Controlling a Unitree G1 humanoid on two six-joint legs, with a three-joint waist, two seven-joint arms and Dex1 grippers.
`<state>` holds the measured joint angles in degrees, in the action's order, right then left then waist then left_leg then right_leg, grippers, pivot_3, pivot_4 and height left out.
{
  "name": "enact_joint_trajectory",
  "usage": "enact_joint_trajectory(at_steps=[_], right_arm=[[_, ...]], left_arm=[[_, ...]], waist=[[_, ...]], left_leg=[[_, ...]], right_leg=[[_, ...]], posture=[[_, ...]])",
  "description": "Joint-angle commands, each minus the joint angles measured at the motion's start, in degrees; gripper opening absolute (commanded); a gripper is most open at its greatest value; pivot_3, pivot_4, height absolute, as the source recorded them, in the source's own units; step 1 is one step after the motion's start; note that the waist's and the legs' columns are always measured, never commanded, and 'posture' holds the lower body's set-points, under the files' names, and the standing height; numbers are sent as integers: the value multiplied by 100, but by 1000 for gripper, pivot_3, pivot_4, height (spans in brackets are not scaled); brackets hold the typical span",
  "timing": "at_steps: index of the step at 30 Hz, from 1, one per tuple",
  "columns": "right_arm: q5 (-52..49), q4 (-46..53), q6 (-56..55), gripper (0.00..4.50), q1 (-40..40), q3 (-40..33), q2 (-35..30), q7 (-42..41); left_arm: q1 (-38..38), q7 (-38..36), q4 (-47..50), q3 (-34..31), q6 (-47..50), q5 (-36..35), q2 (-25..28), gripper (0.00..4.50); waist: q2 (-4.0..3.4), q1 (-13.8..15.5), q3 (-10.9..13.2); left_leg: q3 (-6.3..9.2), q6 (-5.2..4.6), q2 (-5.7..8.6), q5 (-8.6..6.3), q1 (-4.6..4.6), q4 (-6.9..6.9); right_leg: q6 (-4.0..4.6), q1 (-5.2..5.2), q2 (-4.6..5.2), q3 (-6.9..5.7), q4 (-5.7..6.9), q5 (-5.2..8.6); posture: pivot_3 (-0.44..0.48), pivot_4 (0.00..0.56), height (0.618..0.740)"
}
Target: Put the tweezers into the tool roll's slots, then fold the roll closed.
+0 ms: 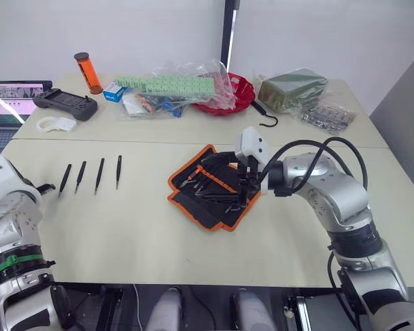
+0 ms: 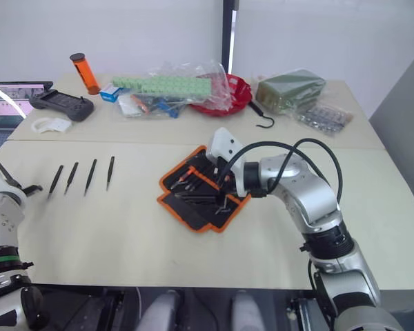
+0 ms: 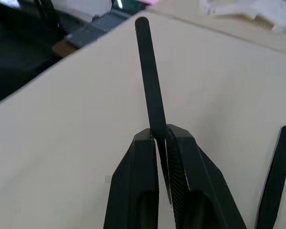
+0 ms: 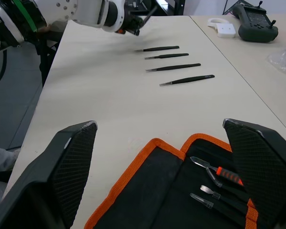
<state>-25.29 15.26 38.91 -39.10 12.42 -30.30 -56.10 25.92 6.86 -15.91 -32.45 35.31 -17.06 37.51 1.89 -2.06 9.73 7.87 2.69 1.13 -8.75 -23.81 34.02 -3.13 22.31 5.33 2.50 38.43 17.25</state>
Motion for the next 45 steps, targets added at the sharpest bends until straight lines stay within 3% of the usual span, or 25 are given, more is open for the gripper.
enact_joint_trajectory(at_steps=[1, 4, 7, 15, 21, 29, 45], right_arm=[[282, -64, -529, 4500, 117, -282, -188, 122], [959, -426, -1390, 4500, 314, -304, -334, 468], [798, -767, -1640, 4500, 496, -478, -258, 317], [824, -1312, -1875, 1965, 1215, -548, -313, -33], [1091, -1859, -2307, 17, 1463, -513, -32, 223], [1268, -2582, -2726, 17, 1472, -555, 408, 557], [1418, -2973, -2909, 17, 1730, -468, 421, 587]], left_arm=[[116, -521, 692, 265, -172, 12, 222, 11], [143, -1358, 1291, 739, -178, -184, 293, 11], [6, -2281, 2043, 1426, -401, -156, 452, 11], [112, -3706, 3163, 2496, 645, -902, 417, 0], [305, -4216, 3523, 3147, 1651, -1232, 509, 0], [630, -4327, 3701, 3880, 2268, -1214, 324, 0], [920, -3996, 3973, 4091, 3725, -1368, -200, 0]], waist=[[0, 24, 0], [0, 58, 0], [3, 70, 1], [1, -25, 2], [0, -75, 2], [0, -38, 3], [0, -21, 2]], left_leg=[[0, 0, 2, 0, 0, 0], [-2, 3, 2, 2, 0, 1], [-4, 4, 0, 3, 0, 1], [-9, 3, -6, 3, -3, -3], [-10, 2, -8, 3, -1, -2], [-11, 2, -7, 3, 0, 4], [-10, 2, -6, 3, 2, 24]], right_leg=[[0, -1, 2, 0, -1, 0], [0, -2, 2, 0, -4, 0], [0, -4, 0, 1, -11, 0], [0, -4, -6, 6, -22, 1], [-2, -5, -9, 7, -20, 1], [-2, -9, -8, 8, -19, 1], [-3, -23, -9, 8, -17, 2]], posture=[[0, 150, 740], [0, 150, 740], [0, 150, 740], [0, 150, 740], [0, 150, 740], [0, 150, 740], [0, 150, 740]])
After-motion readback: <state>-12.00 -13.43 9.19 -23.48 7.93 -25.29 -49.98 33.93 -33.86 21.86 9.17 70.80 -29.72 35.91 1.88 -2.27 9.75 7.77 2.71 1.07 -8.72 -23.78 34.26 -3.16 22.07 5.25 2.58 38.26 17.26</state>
